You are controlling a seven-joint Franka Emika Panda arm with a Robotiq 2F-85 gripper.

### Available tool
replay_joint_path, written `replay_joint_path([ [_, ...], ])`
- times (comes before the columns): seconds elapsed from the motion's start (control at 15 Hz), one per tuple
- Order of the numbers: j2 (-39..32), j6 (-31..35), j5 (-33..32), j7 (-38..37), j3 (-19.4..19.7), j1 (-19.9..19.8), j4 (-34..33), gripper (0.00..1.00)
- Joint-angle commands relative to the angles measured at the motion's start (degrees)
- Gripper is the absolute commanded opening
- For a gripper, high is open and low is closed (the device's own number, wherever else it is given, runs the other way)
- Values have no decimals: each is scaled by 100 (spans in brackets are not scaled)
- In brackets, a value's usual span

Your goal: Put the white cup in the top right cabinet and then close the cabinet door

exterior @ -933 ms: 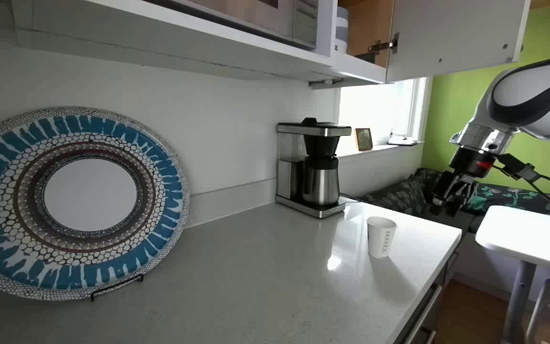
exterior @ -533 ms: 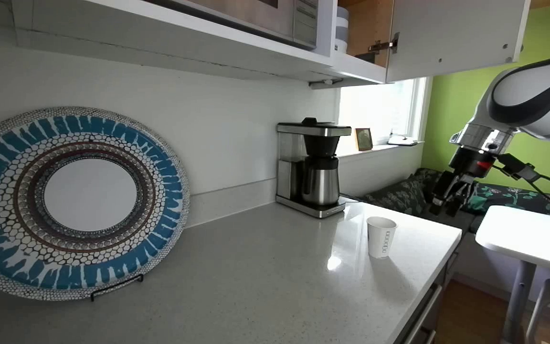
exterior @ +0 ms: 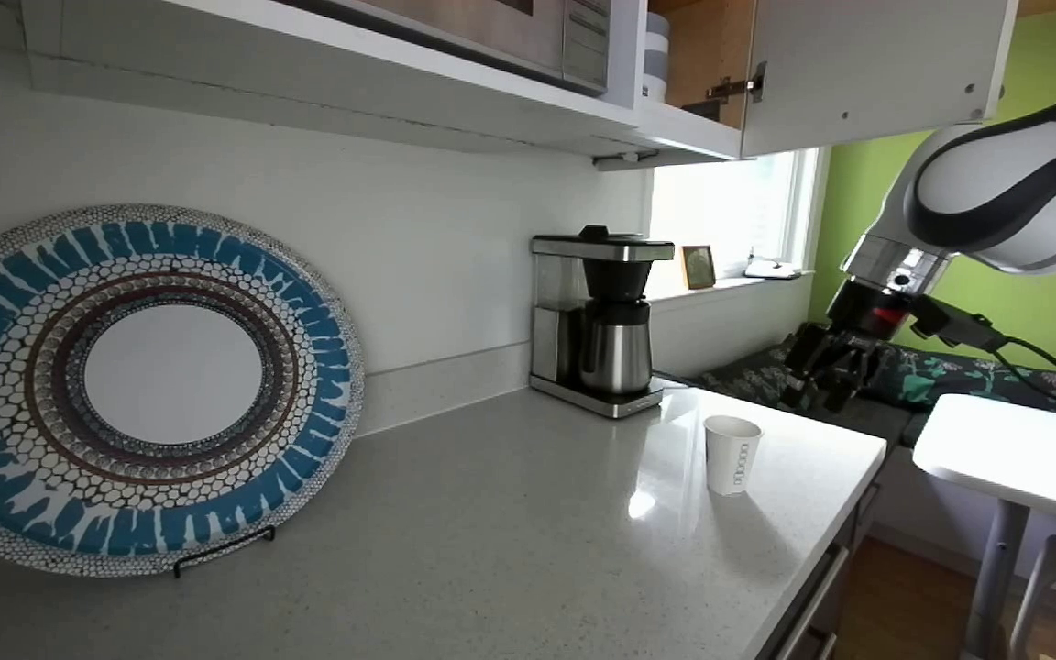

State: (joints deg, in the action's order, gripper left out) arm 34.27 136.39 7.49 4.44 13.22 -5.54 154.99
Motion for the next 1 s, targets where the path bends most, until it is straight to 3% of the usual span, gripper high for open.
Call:
replay_joint_path([
  [0.0, -376, 582, -105, -644, -545, -156, 16, 100],
  [0.33, -860, 507, -648, -1329, -1020, -470, -158, 100],
  [0.67, -957, 609, -787, -1573, -954, -594, -265, 100],
  [0.93, -1251, 1118, -728, -2118, -1082, -704, -263, 100],
])
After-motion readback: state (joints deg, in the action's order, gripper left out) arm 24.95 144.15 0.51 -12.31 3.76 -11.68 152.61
